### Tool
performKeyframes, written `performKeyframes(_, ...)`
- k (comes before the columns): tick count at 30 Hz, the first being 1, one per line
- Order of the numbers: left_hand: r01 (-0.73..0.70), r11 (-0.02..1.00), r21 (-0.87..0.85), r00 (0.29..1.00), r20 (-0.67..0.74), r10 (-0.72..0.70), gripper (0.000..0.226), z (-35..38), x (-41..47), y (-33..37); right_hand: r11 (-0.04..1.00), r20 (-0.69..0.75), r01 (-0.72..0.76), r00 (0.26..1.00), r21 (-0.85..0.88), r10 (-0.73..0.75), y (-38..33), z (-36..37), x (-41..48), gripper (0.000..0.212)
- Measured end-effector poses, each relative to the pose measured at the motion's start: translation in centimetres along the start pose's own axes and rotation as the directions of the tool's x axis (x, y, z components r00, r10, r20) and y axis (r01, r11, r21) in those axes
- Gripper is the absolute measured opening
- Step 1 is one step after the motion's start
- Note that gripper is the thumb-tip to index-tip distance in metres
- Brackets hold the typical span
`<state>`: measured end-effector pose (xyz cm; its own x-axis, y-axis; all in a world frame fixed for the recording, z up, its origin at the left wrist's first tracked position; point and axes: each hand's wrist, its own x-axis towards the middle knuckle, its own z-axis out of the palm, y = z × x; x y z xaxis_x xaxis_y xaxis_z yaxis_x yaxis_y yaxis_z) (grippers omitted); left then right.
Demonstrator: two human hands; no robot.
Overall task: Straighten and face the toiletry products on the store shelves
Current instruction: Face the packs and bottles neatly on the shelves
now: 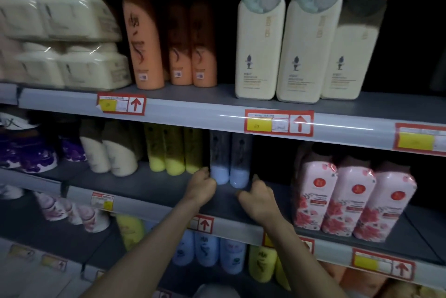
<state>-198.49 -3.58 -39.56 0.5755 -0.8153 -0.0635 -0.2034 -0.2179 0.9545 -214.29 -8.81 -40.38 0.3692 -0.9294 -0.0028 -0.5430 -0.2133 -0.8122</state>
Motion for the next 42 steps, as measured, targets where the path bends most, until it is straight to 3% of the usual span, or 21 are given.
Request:
performKeyframes(12,-0.097,0.984,0.149,0.992,0.097,0.083,0.051,-0.2,-1.4,-0.6,0.990,0.016,0.058,0.998,-0.132,-0.056,-0.5,0.8,-1.2,0.058)
performKeyframes(18,-0.128,0.974,0.188,0.987,0.124,0.105,0.061,-0.5,-2.0,-0.4,0.994,0.007,0.044,0.999,-0.101,-0.043,-1.0,1.0,-2.0,0.067)
performKeyframes(23,-0.130,0.991,-0.014,0.986,-0.107,0.127,0.052,-1.4,-2.7,-0.8,0.999,-0.233,-0.042,0.972,-0.016,0.037,-1.3,1.1,-2.9,0.039)
performKeyframes(26,-0.201,0.980,-0.001,0.956,-0.217,0.196,0.044,-3.2,-3.5,-2.8,1.000,-0.310,0.028,0.950,0.013,-0.022,-2.5,2.4,-4.4,0.023)
performKeyframes(28,-0.187,0.981,0.047,0.944,-0.266,0.193,0.043,-4.9,-3.4,-3.8,0.995,-0.223,0.093,0.971,0.036,-0.083,-3.5,4.4,-4.7,0.018)
performKeyframes(30,-0.135,0.985,0.107,0.939,-0.305,0.161,0.046,-6.7,-3.0,-4.1,0.986,-0.073,0.134,0.989,0.101,-0.127,-4.6,6.6,-4.5,0.034)
performKeyframes(33,-0.102,0.985,0.142,0.945,-0.294,0.140,0.052,-9.4,-1.3,-3.6,0.982,0.035,0.156,0.986,0.105,-0.160,-6.1,8.2,-3.1,0.056)
performKeyframes(37,-0.050,0.963,0.263,0.949,-0.287,0.128,0.035,-12.0,2.7,-2.5,0.989,0.118,0.138,0.982,0.057,-0.144,-7.4,8.8,-0.4,0.028)
performKeyframes(38,-0.012,0.958,0.288,0.951,-0.294,0.100,0.040,-12.5,3.6,-2.4,0.991,0.139,0.119,0.982,0.065,-0.127,-7.7,9.1,0.4,0.027)
performKeyframes(42,0.096,0.923,0.373,0.964,-0.265,0.006,0.099,-12.9,6.1,-2.8,0.994,0.107,0.004,0.994,0.112,-0.016,-9.0,10.9,2.6,0.034)
